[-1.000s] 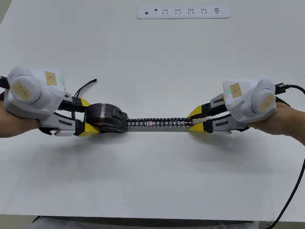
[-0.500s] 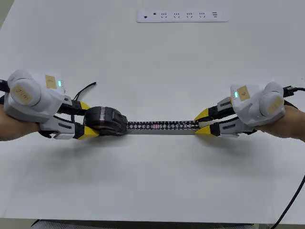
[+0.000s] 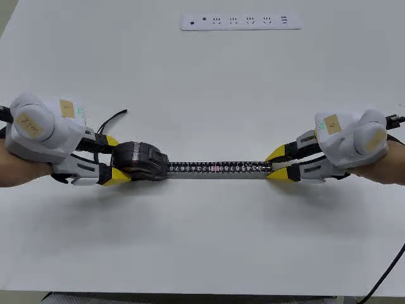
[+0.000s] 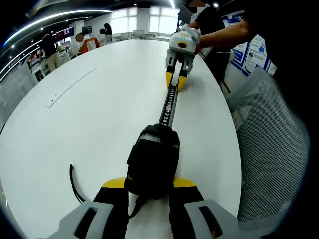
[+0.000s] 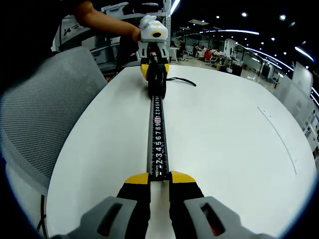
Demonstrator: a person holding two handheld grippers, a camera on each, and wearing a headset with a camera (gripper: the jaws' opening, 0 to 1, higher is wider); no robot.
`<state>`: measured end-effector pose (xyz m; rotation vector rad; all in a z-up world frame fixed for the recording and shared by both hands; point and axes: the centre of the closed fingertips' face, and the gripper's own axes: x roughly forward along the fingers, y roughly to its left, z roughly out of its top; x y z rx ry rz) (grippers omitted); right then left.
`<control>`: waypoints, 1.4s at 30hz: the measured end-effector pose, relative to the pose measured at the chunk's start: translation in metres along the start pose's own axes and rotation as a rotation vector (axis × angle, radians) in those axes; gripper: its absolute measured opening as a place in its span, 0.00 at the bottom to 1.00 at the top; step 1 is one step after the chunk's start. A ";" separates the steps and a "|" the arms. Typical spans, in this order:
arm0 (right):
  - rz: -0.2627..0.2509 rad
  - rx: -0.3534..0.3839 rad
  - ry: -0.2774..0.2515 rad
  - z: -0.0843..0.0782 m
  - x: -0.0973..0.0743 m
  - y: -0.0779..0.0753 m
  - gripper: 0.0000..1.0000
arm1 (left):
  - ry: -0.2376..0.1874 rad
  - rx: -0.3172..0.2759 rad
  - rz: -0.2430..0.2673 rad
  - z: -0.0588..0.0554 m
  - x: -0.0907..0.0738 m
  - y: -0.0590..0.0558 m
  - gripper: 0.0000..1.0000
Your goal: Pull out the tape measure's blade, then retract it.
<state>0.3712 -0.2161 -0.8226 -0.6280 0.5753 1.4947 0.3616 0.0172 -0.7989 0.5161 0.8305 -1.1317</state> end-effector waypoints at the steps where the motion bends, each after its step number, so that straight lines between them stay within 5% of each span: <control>1: -0.001 0.002 0.002 -0.002 -0.001 0.000 0.11 | 0.001 0.000 -0.001 0.000 0.000 0.000 0.28; 24: -0.023 0.014 0.048 -0.025 -0.025 -0.001 0.12 | 0.006 -0.003 -0.007 0.000 0.000 -0.001 0.28; 42: -0.016 -0.046 0.124 -0.026 -0.024 0.000 0.13 | 0.034 0.010 0.007 -0.001 0.002 -0.003 0.29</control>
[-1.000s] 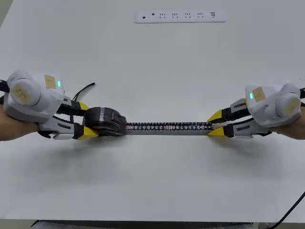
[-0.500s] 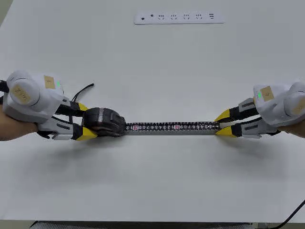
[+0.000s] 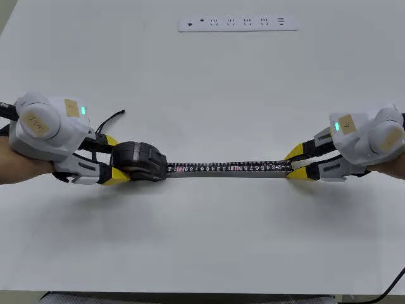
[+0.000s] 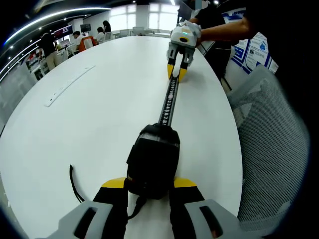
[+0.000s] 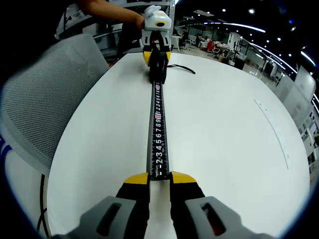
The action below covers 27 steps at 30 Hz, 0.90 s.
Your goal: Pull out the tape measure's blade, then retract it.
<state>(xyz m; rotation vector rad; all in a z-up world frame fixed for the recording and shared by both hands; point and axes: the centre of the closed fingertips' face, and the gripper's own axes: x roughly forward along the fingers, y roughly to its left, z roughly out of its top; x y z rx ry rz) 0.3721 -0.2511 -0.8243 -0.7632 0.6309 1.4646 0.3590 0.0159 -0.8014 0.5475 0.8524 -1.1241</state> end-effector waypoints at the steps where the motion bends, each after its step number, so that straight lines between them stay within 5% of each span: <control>1: 0.002 0.001 0.001 0.000 0.000 0.000 0.13 | 0.000 0.002 0.001 0.000 0.000 0.000 0.29; 15: 0.002 0.024 0.015 -0.001 0.000 -0.002 0.16 | 0.027 0.012 0.009 -0.002 0.001 0.001 0.29; 27: -0.029 0.048 0.030 -0.006 -0.006 0.001 0.22 | -0.006 -0.010 0.038 -0.003 -0.003 -0.003 0.37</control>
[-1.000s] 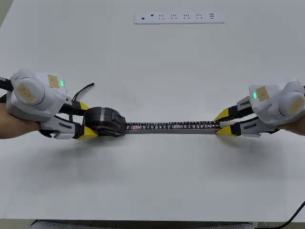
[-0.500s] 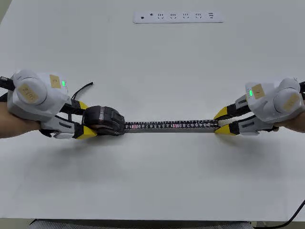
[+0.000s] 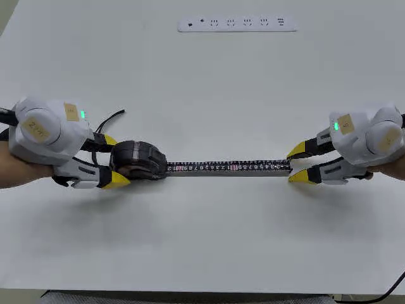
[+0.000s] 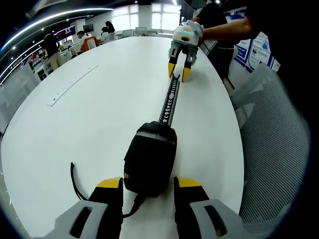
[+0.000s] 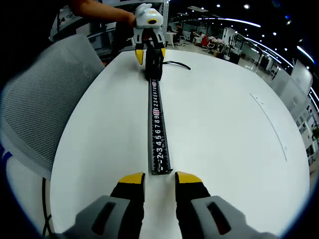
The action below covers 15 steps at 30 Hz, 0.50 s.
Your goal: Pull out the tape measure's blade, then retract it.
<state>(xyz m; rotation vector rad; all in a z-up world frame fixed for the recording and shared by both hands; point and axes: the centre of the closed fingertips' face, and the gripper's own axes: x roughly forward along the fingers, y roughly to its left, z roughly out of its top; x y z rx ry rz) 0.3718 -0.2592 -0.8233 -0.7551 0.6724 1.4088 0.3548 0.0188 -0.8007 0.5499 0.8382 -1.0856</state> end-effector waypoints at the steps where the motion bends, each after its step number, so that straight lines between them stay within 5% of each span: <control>1: -0.005 0.004 0.000 -0.001 -0.001 0.000 0.23 | -0.002 -0.003 0.003 0.000 -0.001 0.000 0.38; 15: -0.079 0.095 -0.025 -0.010 -0.016 0.006 0.30 | -0.073 -0.098 0.078 -0.005 -0.012 -0.003 0.47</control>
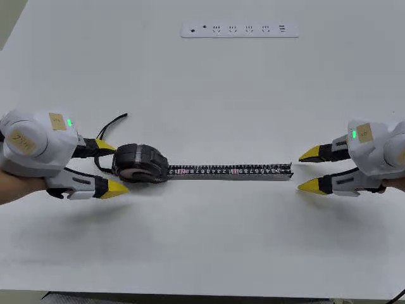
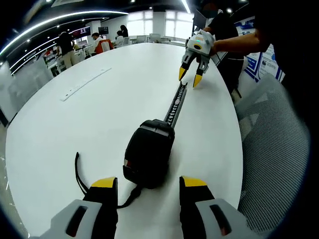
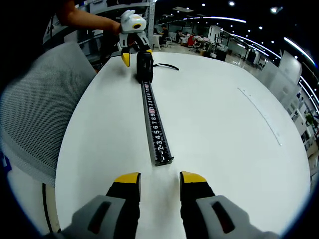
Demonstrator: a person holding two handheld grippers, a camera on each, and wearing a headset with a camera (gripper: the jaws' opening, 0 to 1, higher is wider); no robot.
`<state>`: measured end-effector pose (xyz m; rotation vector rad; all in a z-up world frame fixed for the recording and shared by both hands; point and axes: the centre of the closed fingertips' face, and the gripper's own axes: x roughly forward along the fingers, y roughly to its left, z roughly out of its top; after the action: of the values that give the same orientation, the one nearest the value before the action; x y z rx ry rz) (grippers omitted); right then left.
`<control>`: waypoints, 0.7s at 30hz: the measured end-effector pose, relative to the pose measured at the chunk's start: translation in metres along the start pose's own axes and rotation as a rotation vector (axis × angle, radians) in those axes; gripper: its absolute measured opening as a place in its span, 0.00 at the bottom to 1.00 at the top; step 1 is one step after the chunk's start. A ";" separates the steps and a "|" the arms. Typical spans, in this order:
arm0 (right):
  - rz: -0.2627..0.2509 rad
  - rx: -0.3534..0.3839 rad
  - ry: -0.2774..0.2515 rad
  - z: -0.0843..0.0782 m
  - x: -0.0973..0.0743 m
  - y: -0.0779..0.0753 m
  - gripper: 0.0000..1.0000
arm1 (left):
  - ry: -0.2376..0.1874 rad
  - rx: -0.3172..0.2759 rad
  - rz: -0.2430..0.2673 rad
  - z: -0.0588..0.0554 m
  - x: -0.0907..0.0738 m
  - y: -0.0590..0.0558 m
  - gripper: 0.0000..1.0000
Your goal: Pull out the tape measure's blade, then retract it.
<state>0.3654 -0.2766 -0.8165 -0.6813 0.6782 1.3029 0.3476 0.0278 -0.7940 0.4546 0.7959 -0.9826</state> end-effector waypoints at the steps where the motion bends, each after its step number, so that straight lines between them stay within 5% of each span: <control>1: -0.005 0.009 0.000 -0.001 -0.001 0.001 0.31 | -0.009 -0.012 0.008 0.000 -0.001 0.000 0.47; 8: -0.054 0.069 -0.027 0.002 -0.005 0.006 0.37 | -0.118 -0.126 0.056 0.001 -0.009 -0.005 0.49; 21: -0.141 0.179 -0.082 0.008 -0.014 0.021 0.45 | -0.243 -0.269 0.146 -0.004 -0.026 -0.022 0.56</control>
<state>0.3433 -0.2766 -0.8018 -0.5183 0.6595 1.1190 0.3187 0.0338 -0.7763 0.1538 0.6530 -0.7640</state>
